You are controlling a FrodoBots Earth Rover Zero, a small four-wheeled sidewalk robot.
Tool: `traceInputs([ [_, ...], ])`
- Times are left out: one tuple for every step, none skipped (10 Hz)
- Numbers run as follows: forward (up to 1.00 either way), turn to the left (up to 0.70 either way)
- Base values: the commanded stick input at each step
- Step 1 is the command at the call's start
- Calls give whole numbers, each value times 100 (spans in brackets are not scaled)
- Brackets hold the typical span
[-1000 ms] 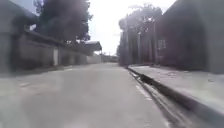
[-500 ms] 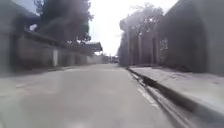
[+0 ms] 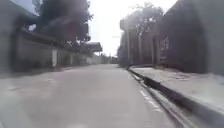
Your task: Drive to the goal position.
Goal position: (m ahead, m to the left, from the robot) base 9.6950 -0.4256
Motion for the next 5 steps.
traceInputs([
  [100,0],
  [100,0],
  [100,0],
  [100,0],
  [100,0],
])
